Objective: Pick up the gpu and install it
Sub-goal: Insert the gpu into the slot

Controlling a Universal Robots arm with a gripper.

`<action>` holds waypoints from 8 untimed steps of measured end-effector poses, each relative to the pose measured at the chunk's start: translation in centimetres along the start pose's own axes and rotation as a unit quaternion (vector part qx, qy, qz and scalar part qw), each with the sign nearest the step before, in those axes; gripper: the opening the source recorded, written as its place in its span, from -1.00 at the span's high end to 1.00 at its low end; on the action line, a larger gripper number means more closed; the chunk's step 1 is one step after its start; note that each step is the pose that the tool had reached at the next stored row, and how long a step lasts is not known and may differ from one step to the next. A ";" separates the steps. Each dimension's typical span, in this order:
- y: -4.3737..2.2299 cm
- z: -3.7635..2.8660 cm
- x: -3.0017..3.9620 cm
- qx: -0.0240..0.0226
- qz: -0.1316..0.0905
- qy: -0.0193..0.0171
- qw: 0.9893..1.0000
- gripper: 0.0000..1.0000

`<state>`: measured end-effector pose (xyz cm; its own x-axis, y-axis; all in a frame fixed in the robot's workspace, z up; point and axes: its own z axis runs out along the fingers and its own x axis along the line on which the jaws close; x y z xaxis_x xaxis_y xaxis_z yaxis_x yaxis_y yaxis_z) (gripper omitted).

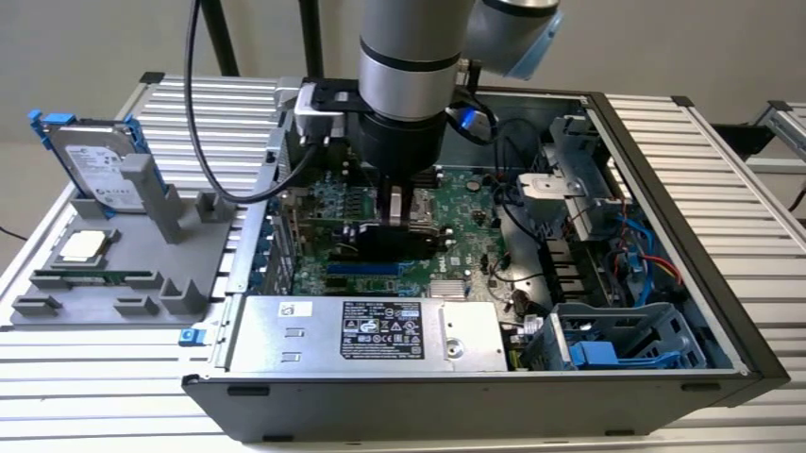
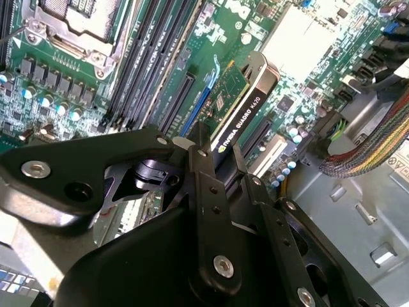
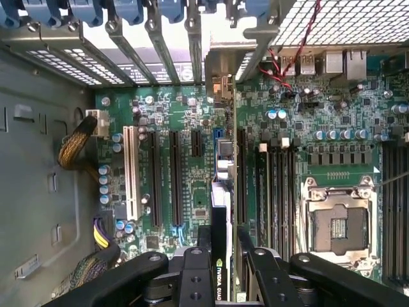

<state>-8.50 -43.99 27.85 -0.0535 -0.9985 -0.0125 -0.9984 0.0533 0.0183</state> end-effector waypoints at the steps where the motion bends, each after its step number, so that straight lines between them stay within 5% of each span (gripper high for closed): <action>1: 0.09 0.02 0.00 0.000 0.000 0.000 1.000 1.00; 8: 0.76 0.10 0.04 0.000 0.000 0.000 1.000 1.00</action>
<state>-9.26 -43.99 27.77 -0.0535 -0.9985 -0.0125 -0.9984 0.0533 0.0183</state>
